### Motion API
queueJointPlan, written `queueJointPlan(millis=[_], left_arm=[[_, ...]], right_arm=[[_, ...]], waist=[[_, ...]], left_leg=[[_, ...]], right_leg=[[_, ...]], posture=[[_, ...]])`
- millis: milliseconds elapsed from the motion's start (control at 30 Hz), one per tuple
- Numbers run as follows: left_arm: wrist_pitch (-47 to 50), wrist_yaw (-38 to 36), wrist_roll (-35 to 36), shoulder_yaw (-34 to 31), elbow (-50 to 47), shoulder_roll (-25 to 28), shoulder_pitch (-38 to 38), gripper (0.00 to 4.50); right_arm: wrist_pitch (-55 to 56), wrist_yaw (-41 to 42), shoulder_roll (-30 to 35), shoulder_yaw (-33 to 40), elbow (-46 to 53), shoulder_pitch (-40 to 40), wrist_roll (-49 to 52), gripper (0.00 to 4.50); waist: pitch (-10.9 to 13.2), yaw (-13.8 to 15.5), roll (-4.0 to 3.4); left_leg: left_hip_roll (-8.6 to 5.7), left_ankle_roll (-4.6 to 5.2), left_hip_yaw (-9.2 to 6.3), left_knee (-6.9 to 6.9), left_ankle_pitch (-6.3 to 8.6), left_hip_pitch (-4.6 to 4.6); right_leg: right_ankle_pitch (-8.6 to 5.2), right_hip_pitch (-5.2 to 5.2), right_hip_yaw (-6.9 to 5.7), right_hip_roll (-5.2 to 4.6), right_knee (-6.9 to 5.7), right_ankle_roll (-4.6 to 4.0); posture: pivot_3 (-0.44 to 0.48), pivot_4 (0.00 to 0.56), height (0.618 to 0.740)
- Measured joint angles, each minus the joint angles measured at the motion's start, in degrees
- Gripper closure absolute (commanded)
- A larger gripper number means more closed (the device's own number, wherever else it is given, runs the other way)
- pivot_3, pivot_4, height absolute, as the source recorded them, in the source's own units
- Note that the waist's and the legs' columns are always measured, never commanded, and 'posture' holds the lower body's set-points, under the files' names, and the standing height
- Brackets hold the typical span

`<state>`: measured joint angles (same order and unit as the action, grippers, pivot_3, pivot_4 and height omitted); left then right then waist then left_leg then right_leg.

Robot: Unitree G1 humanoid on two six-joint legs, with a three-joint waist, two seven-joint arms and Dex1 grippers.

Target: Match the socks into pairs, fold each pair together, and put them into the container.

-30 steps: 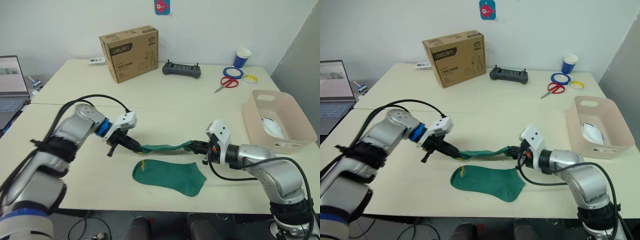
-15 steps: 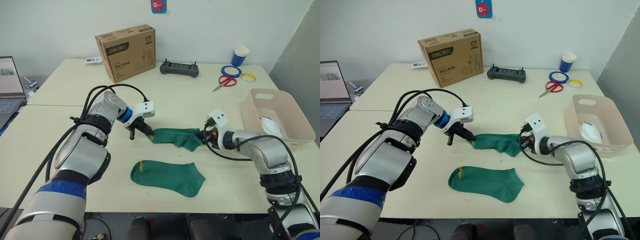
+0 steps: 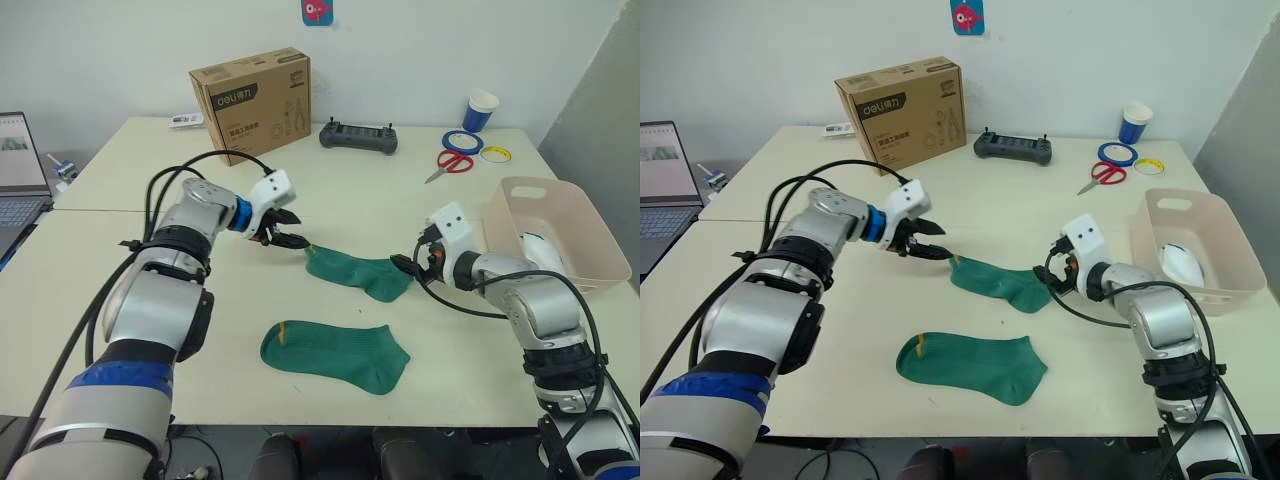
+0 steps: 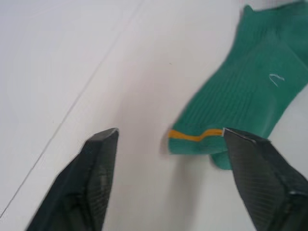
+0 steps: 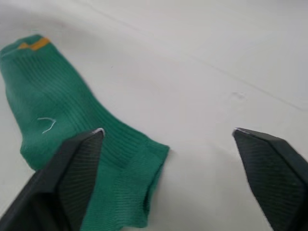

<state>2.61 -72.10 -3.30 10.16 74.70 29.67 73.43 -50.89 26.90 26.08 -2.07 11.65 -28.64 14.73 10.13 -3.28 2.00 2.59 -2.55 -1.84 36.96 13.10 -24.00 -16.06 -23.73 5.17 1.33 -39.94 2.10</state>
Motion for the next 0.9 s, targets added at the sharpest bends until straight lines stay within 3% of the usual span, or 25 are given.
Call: queueJointPlan(millis=[233, 533, 633, 900], left_arm=[[15.3, -1.0, 7.0, -8.8, -6.1, 1.1, -5.3, 0.02], [35.0, 8.9, 13.3, -12.8, -30.5, -5.0, -23.1, 0.02], [37.3, 11.9, 14.5, -12.9, -34.4, -6.3, -24.5, 0.6], [40.0, 15.3, 16.1, -12.8, -40.2, -7.6, -27.8, 3.23]], right_arm=[[-0.1, -3.3, -2.8, 0.9, 13.7, 9.7, 1.1, 0.0], [0.3, -7.9, -5.3, 0.0, 18.6, 14.2, -0.1, 0.0], [0.5, -8.3, -5.2, -0.1, 18.7, 14.4, -0.3, 0.0], [1.6, -10.7, -6.1, -0.2, 16.1, 14.7, -2.6, 0.0]], waist=[[0.0, 0.0, 0.0], [0.0, 0.1, 0.0], [0.0, 0.2, 0.0], [0.0, 0.1, 0.0]], left_leg=[[0.02, -0.01, -0.06, 0.02, -0.01, 0.05], [0.02, -0.04, -0.11, 0.07, -0.02, 0.09], [0.01, -0.04, -0.13, 0.06, -0.02, 0.14], [0.01, -0.04, -0.13, 0.04, -0.02, 0.2]], right_leg=[[-0.01, 0.04, -0.04, -0.01, -0.06, 0.01], [0.01, 0.12, -0.05, -0.05, -0.07, -0.01], [0.01, 0.16, -0.07, -0.05, -0.07, -0.01], [0.01, 0.2, -0.06, -0.03, -0.06, -0.02]], posture=[[0.0, 0.15, 0.723], [0.0, 0.15, 0.723], [0.0, 0.15, 0.723], [0.0, 0.15, 0.723]])
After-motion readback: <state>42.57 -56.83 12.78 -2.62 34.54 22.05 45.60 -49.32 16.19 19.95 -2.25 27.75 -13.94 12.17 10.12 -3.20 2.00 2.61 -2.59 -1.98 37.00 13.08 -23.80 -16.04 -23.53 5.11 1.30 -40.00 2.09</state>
